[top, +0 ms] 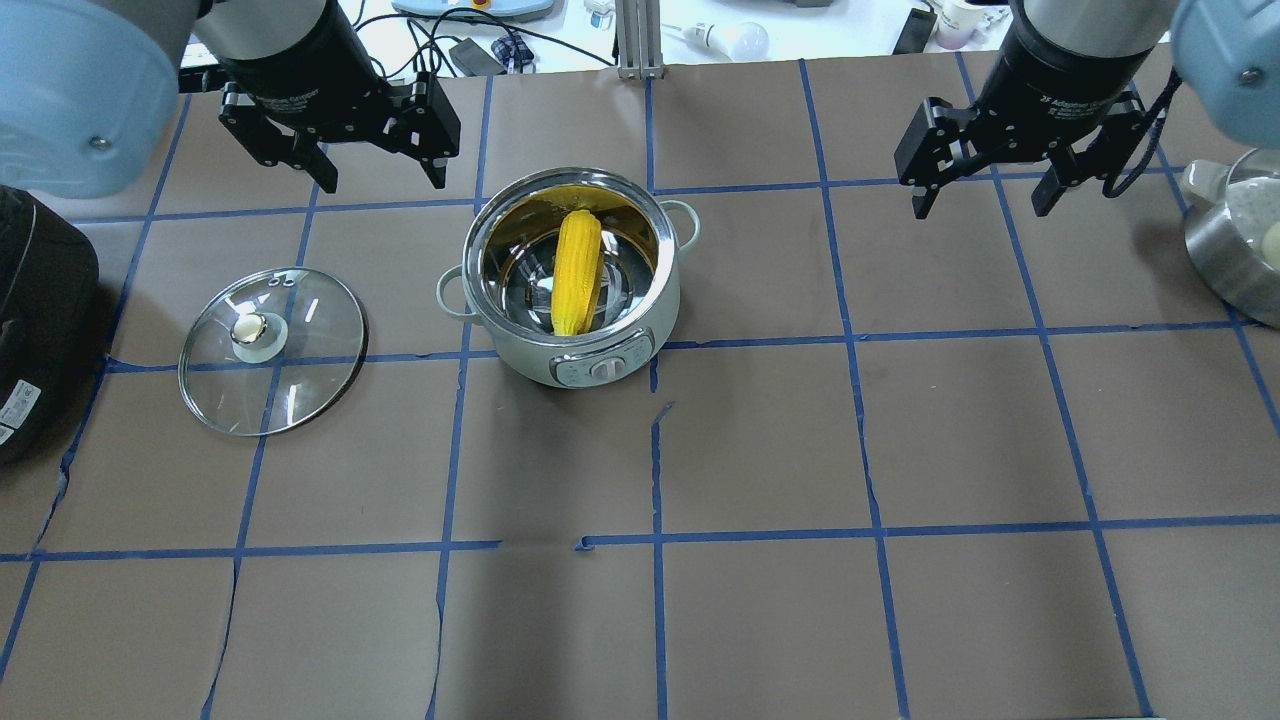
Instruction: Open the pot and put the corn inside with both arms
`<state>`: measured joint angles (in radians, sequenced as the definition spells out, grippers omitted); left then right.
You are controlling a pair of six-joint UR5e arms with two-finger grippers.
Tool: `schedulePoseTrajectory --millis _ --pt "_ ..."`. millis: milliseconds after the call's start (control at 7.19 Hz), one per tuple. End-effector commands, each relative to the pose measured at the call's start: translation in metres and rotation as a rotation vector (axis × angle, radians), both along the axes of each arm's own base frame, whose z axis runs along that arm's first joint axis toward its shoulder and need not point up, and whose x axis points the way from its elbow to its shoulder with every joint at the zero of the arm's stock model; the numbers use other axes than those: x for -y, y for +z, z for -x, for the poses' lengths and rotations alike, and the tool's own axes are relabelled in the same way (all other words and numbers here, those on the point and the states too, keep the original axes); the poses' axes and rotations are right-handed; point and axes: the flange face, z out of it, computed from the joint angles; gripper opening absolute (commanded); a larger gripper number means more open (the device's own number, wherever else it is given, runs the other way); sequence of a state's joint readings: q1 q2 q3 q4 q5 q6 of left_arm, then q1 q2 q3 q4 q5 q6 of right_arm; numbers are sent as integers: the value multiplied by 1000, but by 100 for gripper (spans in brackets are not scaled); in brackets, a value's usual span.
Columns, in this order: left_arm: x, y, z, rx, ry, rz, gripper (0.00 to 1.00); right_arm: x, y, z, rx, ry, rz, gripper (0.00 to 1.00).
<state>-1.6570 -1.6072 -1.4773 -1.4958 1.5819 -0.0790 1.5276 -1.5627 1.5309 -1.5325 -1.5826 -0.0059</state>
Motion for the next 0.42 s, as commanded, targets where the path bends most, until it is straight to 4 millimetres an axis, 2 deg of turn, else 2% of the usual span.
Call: schedulePoseTrajectory --millis 0,278 --pt "-5 3 -22 -4 9 4 93 0 2 -1 5 5 5 100" --pt "-4 9 -30 -2 20 18 94 0 2 -1 5 13 5 100"
